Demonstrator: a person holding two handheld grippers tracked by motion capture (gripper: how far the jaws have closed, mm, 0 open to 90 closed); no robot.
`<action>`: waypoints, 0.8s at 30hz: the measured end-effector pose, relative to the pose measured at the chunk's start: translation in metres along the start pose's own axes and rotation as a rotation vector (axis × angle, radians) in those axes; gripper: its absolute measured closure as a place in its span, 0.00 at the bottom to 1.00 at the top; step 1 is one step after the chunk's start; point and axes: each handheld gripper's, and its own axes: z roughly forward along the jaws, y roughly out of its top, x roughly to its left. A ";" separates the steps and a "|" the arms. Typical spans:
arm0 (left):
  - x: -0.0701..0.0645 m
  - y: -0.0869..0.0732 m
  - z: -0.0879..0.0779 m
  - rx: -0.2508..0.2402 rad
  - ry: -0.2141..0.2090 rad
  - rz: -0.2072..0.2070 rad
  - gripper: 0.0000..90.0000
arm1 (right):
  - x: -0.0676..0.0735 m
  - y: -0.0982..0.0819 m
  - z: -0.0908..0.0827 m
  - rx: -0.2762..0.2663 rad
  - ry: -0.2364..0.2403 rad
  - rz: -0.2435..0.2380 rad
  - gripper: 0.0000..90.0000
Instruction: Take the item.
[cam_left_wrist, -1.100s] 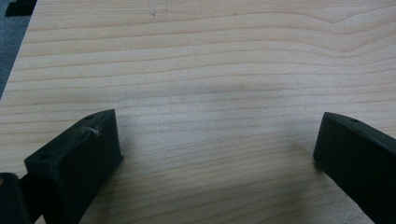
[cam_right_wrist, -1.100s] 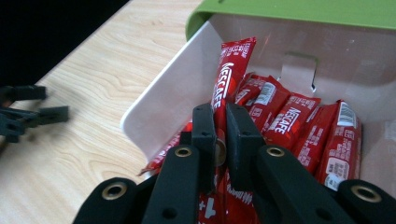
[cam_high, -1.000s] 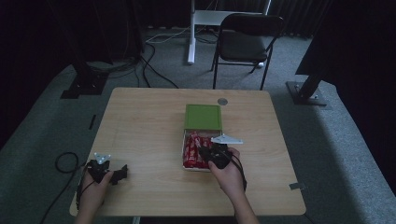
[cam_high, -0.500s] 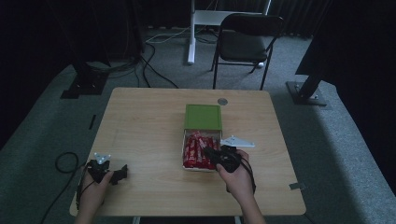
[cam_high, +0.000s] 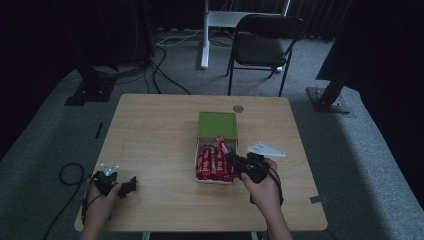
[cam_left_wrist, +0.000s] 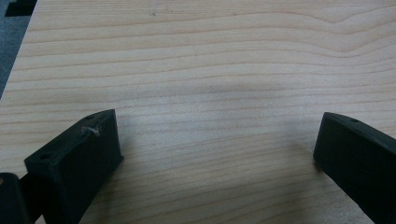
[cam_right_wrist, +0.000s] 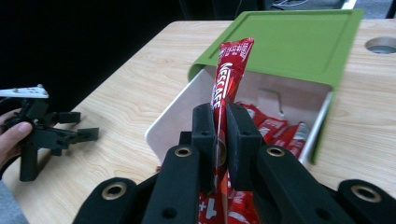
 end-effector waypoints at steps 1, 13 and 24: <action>0.000 0.000 0.000 0.000 0.000 0.000 0.01 | -0.001 0.000 -0.001 -0.004 -0.004 0.002 0.92; 0.000 0.000 0.000 0.000 0.000 0.000 0.01 | -0.024 0.005 -0.019 -0.065 -0.063 0.031 0.92; 0.000 0.000 0.000 0.000 0.000 0.000 0.01 | -0.057 0.002 -0.033 -0.100 -0.140 0.072 0.92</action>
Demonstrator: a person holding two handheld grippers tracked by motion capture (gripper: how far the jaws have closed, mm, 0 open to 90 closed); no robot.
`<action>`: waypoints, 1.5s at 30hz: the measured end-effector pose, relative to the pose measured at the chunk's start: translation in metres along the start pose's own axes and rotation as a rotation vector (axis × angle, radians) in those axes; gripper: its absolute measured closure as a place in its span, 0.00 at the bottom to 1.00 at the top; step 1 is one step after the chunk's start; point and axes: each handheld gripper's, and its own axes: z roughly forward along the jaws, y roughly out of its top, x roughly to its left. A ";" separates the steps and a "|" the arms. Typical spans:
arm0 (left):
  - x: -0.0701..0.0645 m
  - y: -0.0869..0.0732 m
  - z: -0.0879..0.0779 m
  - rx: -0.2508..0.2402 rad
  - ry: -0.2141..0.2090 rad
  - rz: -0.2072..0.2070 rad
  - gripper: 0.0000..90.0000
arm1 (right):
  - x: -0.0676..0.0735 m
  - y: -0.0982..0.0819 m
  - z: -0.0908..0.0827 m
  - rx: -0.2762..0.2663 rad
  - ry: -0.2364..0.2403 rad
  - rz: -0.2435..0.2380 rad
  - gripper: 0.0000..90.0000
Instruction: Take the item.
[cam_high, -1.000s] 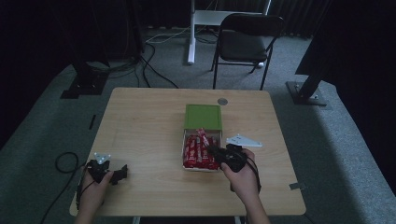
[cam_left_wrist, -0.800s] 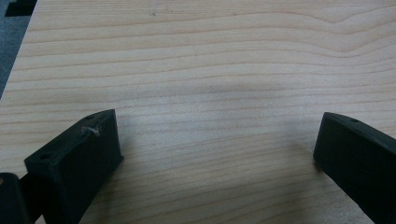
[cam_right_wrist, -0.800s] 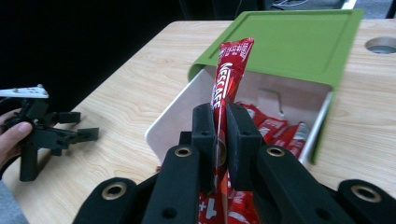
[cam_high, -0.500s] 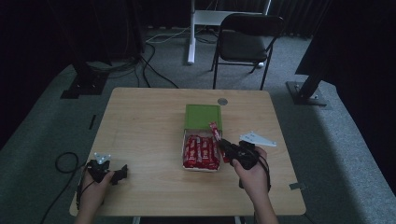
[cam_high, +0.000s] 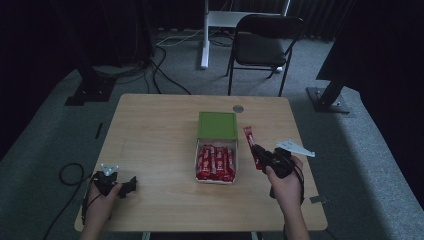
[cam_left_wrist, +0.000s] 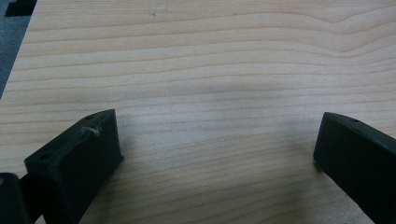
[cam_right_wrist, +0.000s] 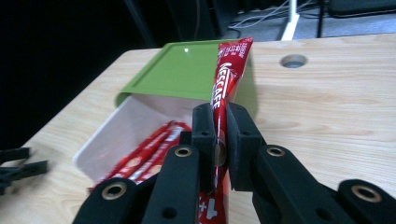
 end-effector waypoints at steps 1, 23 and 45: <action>0.000 0.000 0.000 0.000 0.000 0.000 0.01 | -0.003 0.000 -0.001 -0.005 -0.006 0.005 0.92; 0.000 0.000 0.000 0.000 0.000 -0.001 0.01 | -0.068 -0.025 0.000 -0.036 -0.133 0.043 0.92; 0.000 0.000 0.000 0.000 0.000 -0.001 0.01 | -0.121 -0.066 0.014 0.018 -0.251 0.108 0.92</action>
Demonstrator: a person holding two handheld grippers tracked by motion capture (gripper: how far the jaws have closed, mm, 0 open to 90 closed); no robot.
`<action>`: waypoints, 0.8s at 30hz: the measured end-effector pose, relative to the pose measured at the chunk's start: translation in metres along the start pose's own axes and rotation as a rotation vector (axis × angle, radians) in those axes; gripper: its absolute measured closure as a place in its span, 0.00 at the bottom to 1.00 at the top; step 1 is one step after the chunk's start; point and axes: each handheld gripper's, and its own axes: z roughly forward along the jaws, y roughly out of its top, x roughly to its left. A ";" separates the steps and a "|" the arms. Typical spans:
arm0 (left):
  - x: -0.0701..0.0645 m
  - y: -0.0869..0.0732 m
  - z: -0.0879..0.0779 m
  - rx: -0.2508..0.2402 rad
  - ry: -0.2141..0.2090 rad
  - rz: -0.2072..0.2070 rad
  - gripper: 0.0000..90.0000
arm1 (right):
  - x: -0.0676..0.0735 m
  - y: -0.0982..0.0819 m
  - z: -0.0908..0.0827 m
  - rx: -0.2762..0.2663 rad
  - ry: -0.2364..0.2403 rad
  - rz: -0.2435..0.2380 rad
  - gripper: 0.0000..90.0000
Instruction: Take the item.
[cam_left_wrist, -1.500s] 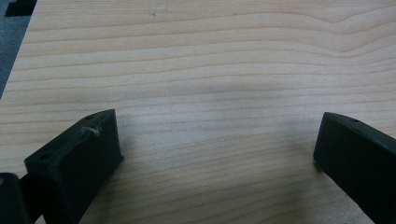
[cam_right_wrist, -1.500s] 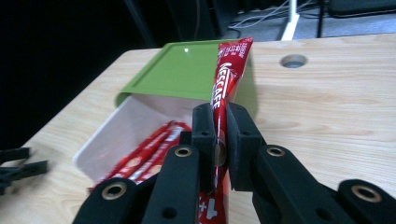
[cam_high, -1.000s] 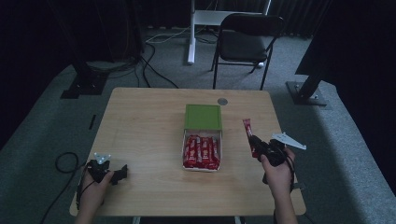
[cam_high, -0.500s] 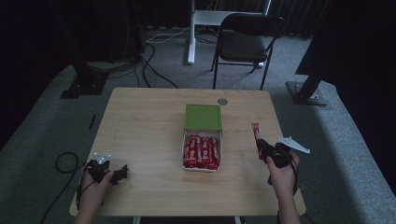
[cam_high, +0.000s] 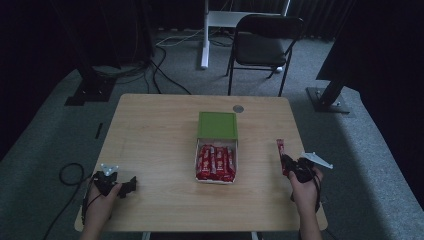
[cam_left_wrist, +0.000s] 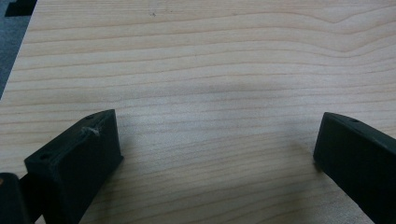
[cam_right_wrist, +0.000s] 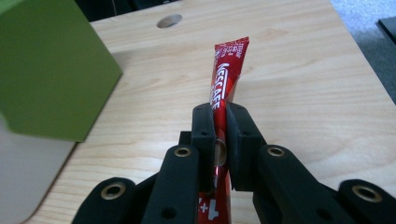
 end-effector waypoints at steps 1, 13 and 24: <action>0.000 0.000 0.000 0.000 0.000 0.000 0.01 | -0.001 -0.001 0.001 -0.001 -0.004 0.001 0.92; 0.000 0.000 0.000 0.000 0.000 0.000 0.01 | -0.013 -0.012 0.007 0.043 -0.047 0.005 0.92; 0.000 0.000 0.000 -0.001 0.000 -0.001 0.01 | -0.019 -0.022 0.014 0.095 -0.066 0.004 0.92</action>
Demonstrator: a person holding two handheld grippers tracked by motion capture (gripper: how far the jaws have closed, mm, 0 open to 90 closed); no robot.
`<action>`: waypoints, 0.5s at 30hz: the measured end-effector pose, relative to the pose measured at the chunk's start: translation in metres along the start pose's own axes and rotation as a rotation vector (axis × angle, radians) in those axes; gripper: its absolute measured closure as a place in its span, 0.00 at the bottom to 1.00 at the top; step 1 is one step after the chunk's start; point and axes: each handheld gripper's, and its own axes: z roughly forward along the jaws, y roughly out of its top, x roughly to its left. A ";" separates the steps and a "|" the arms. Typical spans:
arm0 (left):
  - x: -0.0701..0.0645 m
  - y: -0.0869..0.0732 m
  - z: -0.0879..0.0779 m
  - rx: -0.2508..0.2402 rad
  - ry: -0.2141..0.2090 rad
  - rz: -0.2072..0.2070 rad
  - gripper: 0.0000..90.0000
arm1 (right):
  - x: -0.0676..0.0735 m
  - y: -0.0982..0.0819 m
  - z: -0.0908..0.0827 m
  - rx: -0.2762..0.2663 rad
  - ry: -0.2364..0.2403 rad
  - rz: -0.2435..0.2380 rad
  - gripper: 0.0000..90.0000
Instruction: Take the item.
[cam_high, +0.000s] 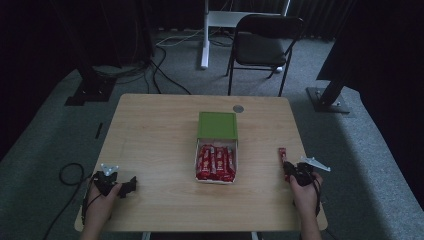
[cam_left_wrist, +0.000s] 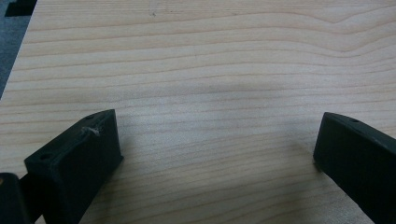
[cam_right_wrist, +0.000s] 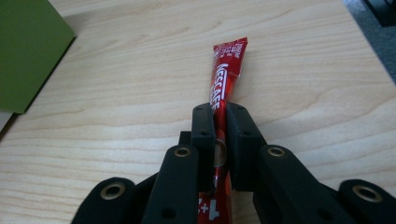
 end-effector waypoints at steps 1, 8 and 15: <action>0.000 0.000 0.000 0.000 0.000 0.000 0.01 | 0.000 -0.001 0.001 0.007 0.001 -0.002 0.92; 0.000 0.000 0.000 0.000 0.000 0.000 0.01 | -0.001 -0.003 0.005 0.028 -0.019 -0.011 0.92; 0.000 0.000 0.000 0.001 0.000 0.001 0.01 | -0.003 -0.002 0.005 0.035 -0.020 -0.004 0.82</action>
